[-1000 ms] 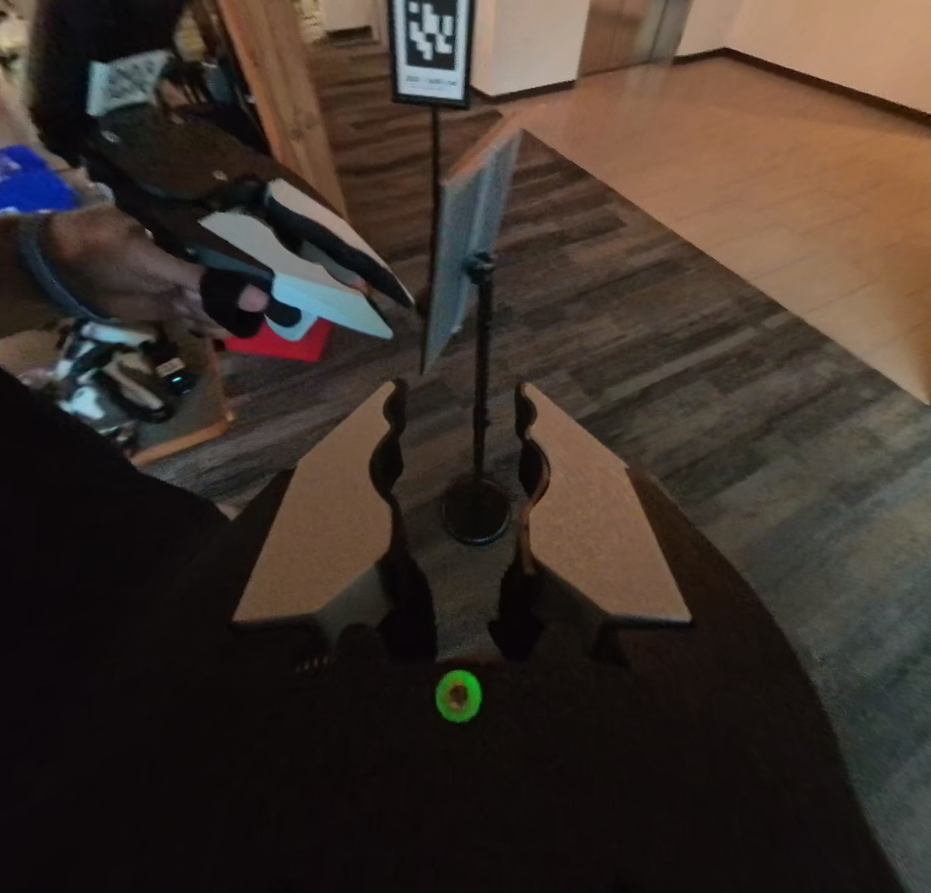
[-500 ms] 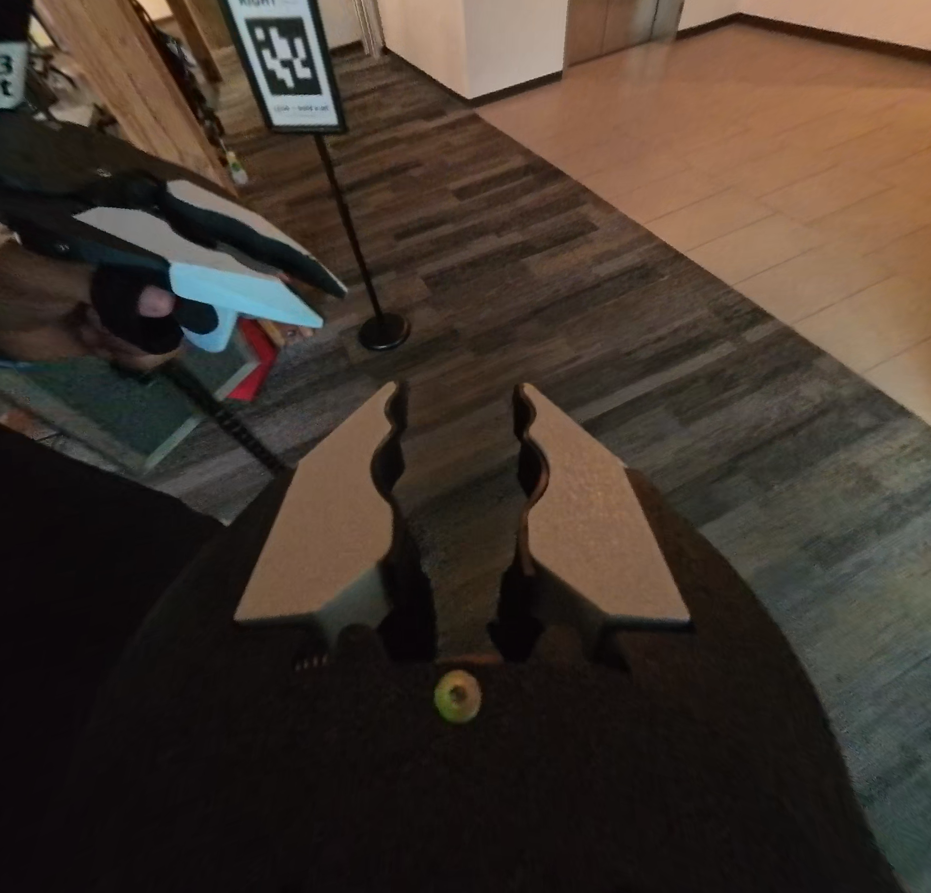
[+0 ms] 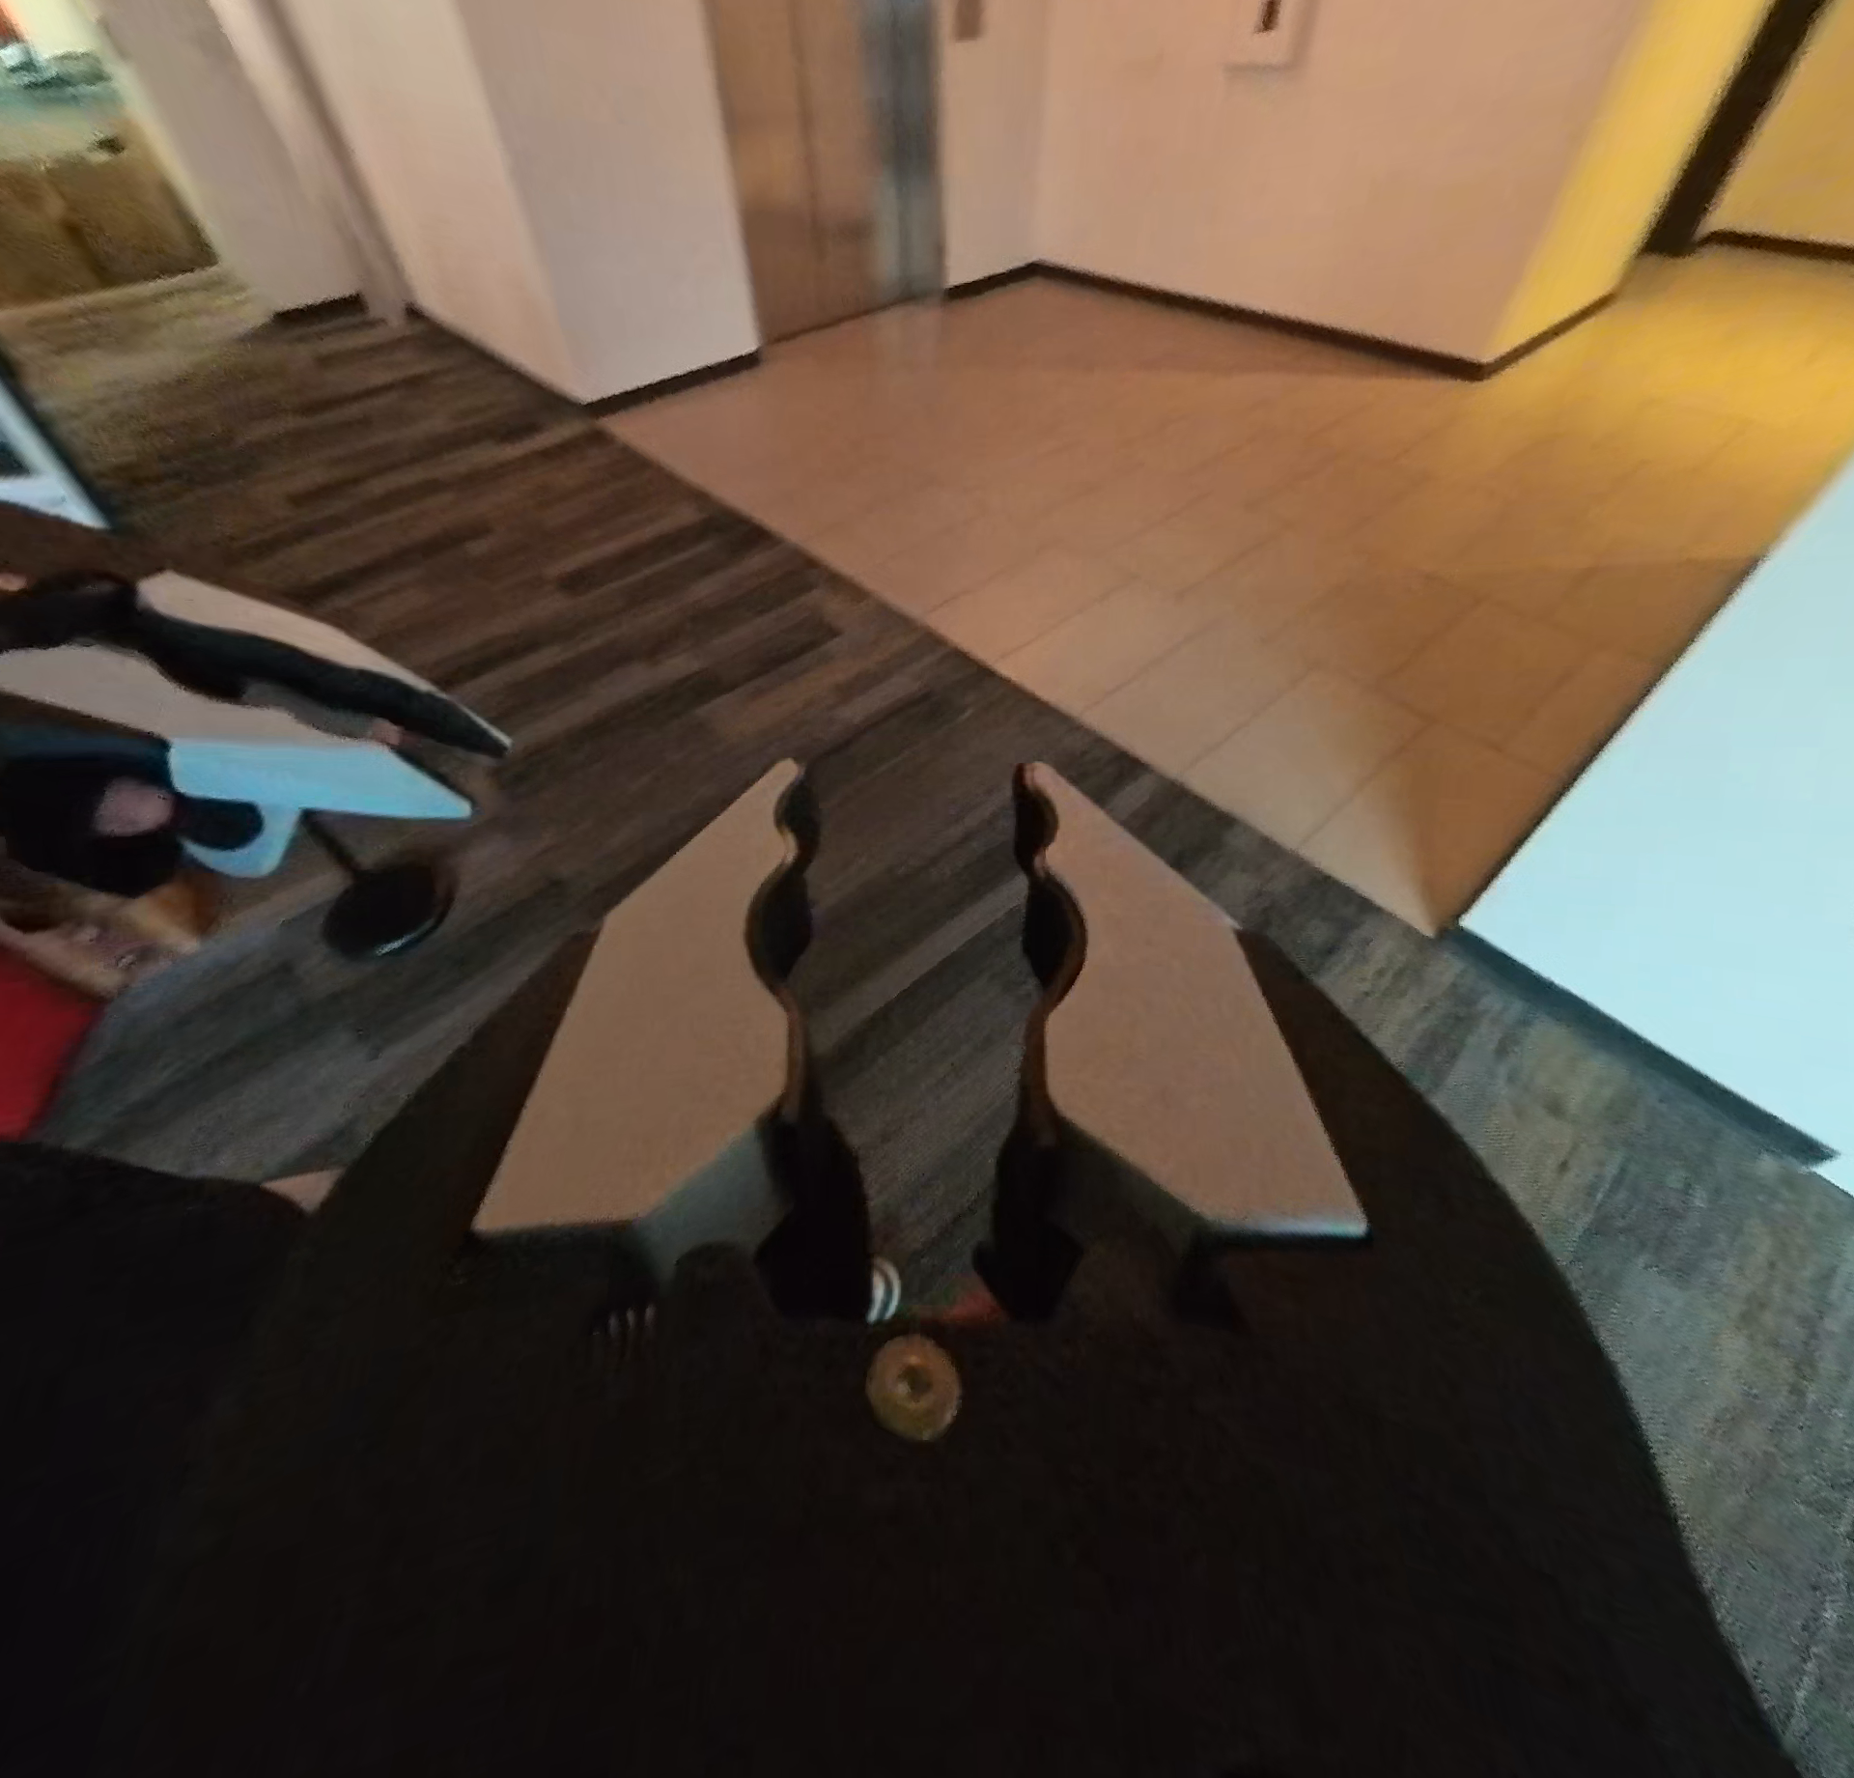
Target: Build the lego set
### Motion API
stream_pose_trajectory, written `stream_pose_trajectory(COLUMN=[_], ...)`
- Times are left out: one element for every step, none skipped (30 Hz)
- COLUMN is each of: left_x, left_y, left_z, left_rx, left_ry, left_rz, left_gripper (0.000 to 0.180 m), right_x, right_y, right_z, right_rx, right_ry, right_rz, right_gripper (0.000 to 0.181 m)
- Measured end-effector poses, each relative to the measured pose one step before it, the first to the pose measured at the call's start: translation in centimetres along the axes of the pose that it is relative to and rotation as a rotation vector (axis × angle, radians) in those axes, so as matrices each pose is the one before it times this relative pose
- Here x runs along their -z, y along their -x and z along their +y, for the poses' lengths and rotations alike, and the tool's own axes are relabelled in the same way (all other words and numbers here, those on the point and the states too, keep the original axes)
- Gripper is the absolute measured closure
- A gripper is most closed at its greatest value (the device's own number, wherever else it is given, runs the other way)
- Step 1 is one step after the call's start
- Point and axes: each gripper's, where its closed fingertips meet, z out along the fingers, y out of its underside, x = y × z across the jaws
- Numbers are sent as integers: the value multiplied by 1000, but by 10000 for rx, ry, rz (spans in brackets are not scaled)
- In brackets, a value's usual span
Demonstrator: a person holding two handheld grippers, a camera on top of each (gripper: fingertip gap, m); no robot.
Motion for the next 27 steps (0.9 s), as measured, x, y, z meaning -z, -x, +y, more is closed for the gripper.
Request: stream_pose_trajectory(left_x=[-1568,-1479,-1285,-1112,-1114,-1095,-1171,-1180,-1106,-1089,-1146,-1243,-1351,-1491,-1541,-1618,-1755,-1861,-1975,-2123,-2244,-2325,-2255,-2171,-2126,-2085,-2041], left_y=[1012,980,958,893,878,867,894,941,914,808,644,505,382,241,72,-13,-87,-150,-222,-257,-243,-117,-70,-85,-63,-27,-103], left_z=[-1189,-1157,-1271,-1427,-1414,-1120,-819,-702,-780,-856,-810,-749,-775,-828,-866,-881,-944,-977,-1009,-1005,-963,-1068,-1182,-1260,-1310,-1367,-1487], left_rx=[-272,-221,-189,-190,-193,-188,-185,-189,-190,-154,-94,-52,-46,-74,-109,-138,-160,-176,-183,-186,-197,-205,-187,-142,-68,10,47], left_ry=[42,167,130,-2,-63,19,155,189,89,-4,5,41,33,17,29,44,47,37,30,59,100,88,50,22,24,51,55], left_rz=[284,319,338,359,353,345,319,251,191,180,217,258,239,226,245,243,235,246,260,273,265,219,174,169,161,150,175], left_gripper=[155,155,155,155,155,155,155,155,155,155,155,155,155,155,155,155,155,155,155,155,155,155,155,155,155,155,155], right_x=[-741,-659,-512,-339,-259,-30,-150,-73,4,22,52,50,58,57,80,44,-40,1,-95,-17,5,-16,-52,-98,-83,-350,42], right_y=[-1580,-1802,-1569,-1367,-1468,-1547,-1731,-1807,-1667,-1446,-1253,-1365,-1411,-1458,-1644,-1713,-1726,-1747,-1715,-1986,-2004,-1983,-1928,-1865,-1909,-1861,-1976], right_z=[-402,-459,-704,-943,-924,-451,-135,49,46,10,-64,-9,53,121,181,175,44,84,216,150,269,328,386,342,347,405,192], right_rx=[-125,-212,-282,-236,-112,55,112,58,-51,-156,-199,-211,-177,-164,-153,-138,-116,-96,-60,-29,-29,-42,13,92,105,34,-65], right_ry=[-70,40,-7,-130,-155,-25,138,200,131,2,-49,-35,-34,-28,-14,-38,-68,-74,-46,-6,33,61,84,87,91,153,178], right_rz=[381,434,360,300,412,542,605,644,550,379,262,290,281,278,303,350,296,266,305,275,213,124,85,31,59,95,58], right_gripper=[143,143,141,139,136,134,131,125,118,117,117,117,117,117,115,115,114,113,112,112,113,114,116,119,120,122,123])
